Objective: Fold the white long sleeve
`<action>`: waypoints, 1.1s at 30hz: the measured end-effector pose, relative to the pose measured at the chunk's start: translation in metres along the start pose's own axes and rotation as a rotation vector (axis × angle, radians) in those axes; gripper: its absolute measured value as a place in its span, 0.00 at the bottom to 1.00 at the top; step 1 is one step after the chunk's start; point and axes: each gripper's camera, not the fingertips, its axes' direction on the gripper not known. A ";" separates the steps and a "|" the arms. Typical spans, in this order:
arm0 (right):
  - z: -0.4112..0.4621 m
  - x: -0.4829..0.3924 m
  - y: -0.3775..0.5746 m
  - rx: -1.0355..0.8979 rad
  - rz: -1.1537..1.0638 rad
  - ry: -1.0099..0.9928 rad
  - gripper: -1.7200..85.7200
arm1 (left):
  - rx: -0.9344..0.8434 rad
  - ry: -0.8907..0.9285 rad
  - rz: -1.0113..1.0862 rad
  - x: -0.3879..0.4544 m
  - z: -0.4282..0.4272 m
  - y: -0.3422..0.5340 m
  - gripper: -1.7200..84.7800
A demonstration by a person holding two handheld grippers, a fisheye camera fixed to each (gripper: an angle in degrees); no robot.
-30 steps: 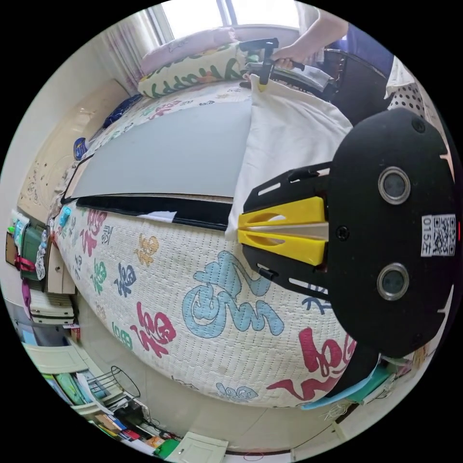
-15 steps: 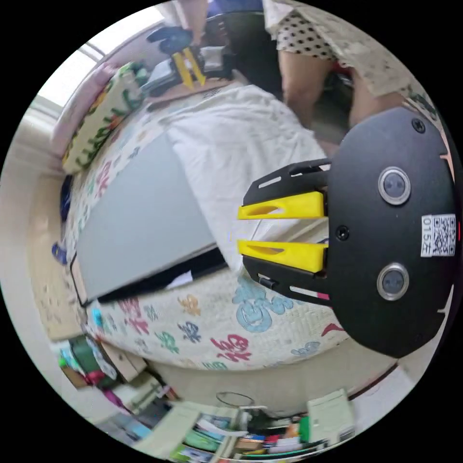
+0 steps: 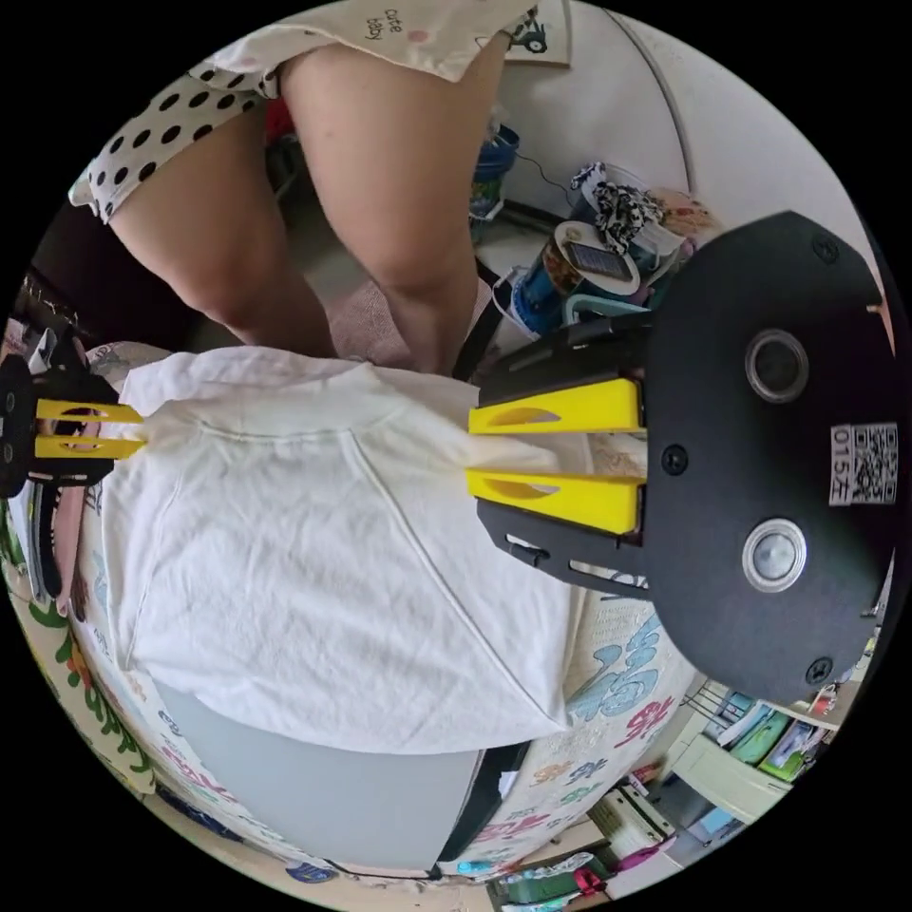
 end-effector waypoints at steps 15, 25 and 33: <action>-0.202 0.279 0.065 0.468 0.831 0.232 0.03 | 0.528 -0.225 -0.803 -0.338 -0.232 0.151 0.05; -0.075 0.203 0.102 0.323 0.977 -0.190 0.11 | 0.565 -0.134 -0.861 -0.253 -0.203 0.195 0.10; 0.018 0.119 0.132 0.023 0.959 -0.292 0.11 | 0.410 0.265 -0.726 -0.083 -0.120 0.167 0.12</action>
